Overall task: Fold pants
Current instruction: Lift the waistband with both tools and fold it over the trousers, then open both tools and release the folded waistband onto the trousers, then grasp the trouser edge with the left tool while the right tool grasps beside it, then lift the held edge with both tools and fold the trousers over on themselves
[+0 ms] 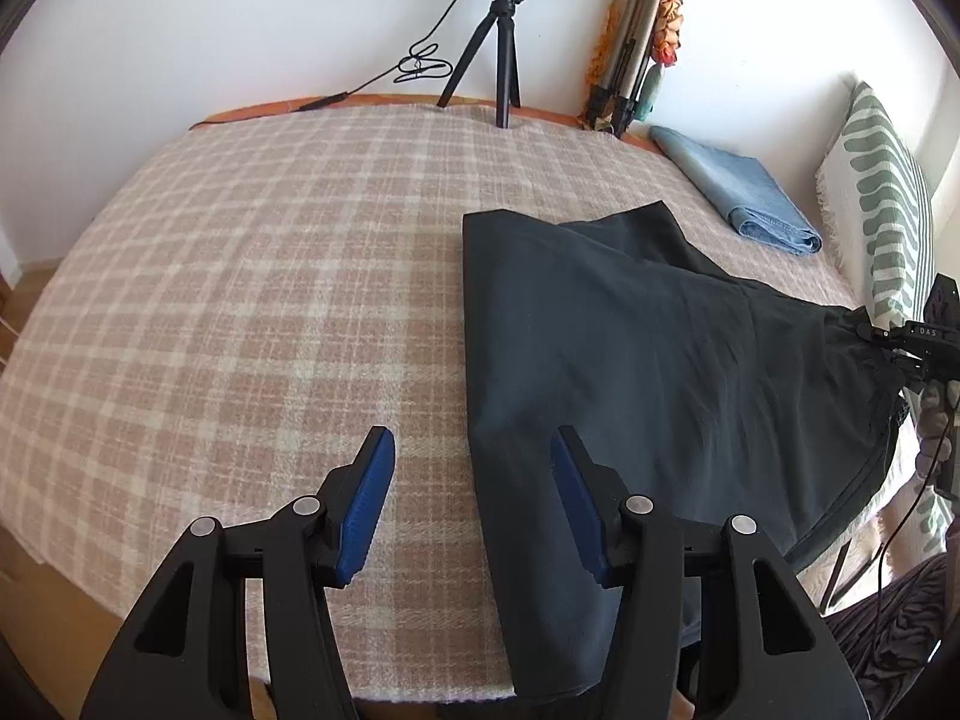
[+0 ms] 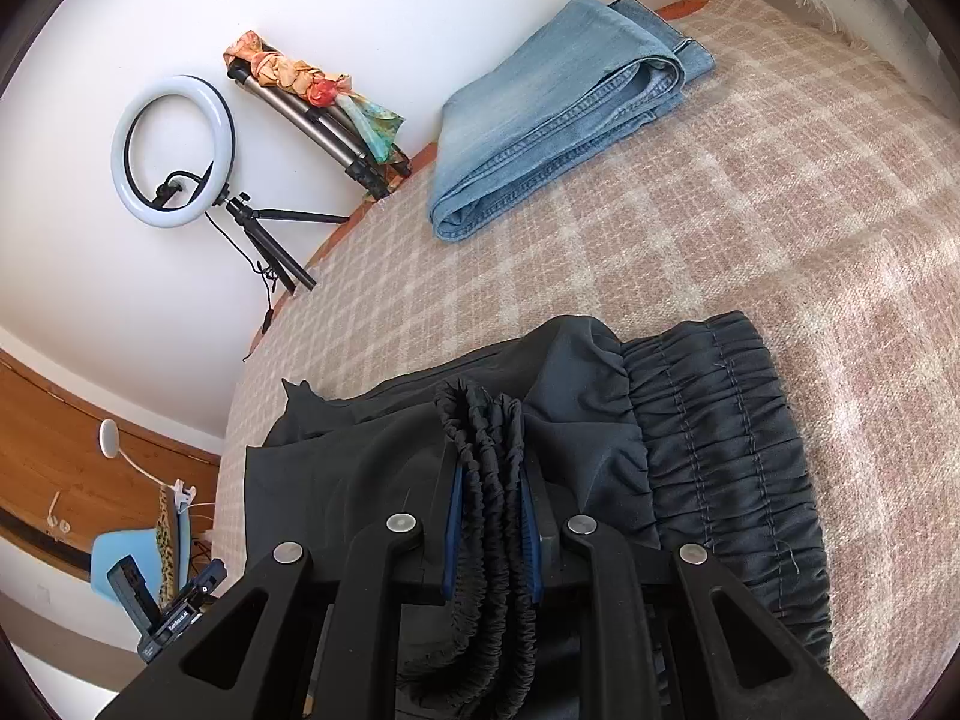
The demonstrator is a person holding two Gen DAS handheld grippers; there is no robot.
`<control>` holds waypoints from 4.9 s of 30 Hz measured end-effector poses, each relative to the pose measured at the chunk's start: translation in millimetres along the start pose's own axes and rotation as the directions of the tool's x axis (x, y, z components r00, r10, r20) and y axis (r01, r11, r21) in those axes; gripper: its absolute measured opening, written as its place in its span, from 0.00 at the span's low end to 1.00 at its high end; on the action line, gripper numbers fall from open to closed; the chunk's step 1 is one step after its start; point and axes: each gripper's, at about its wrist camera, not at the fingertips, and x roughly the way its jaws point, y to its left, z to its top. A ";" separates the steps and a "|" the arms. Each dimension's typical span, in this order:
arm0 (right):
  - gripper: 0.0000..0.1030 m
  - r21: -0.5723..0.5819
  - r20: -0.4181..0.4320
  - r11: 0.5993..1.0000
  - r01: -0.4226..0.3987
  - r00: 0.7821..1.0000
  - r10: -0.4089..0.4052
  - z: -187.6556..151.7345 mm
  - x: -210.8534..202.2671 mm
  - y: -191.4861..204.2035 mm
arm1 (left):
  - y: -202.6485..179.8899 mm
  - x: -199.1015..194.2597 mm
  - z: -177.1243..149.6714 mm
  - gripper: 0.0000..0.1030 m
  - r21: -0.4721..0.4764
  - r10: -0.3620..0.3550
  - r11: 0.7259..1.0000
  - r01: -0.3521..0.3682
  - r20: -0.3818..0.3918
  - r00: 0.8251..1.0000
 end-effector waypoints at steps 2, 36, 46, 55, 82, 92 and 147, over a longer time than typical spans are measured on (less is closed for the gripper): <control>0.16 -0.025 -0.001 0.999 0.035 0.999 -0.035 -0.1 3.6 2.4 | -3.0 5.0 -4.7 0.52 -0.008 -0.036 0.999 0.036 -0.034 0.999; 0.57 -0.565 -0.164 0.813 -0.140 0.985 0.055 -71.0 99.2 268.9 | 7.7 -2.3 -48.7 0.37 -0.096 -0.047 0.995 0.042 -0.045 0.998; 0.57 -0.566 -0.358 0.809 -0.155 0.931 -0.072 -101.7 203.6 332.0 | 20.3 -0.7 -47.6 0.20 -0.193 -0.160 0.970 0.147 -0.049 0.986; 0.57 -0.656 -0.333 0.755 -0.010 0.901 -0.278 -111.7 248.3 360.3 | 6.8 0.3 -46.6 0.12 -0.144 -0.168 0.977 0.160 -0.048 0.985; 0.15 -0.705 -0.305 0.705 0.080 0.863 -0.403 -105.1 278.3 362.0 | -7.8 -1.1 -52.4 0.12 -0.114 -0.156 0.982 0.151 -0.032 0.987; 0.01 -0.584 -0.345 0.812 0.000 0.905 -0.248 -83.9 247.3 343.5 | -4.3 5.5 -45.7 0.41 -0.156 -0.171 0.974 0.165 -0.025 0.985; 0.00 -0.465 -0.120 0.883 -0.064 0.993 0.009 -10.2 77.4 312.6 | -118.6 -80.9 9.9 0.03 0.127 -0.466 0.884 0.450 0.171 0.868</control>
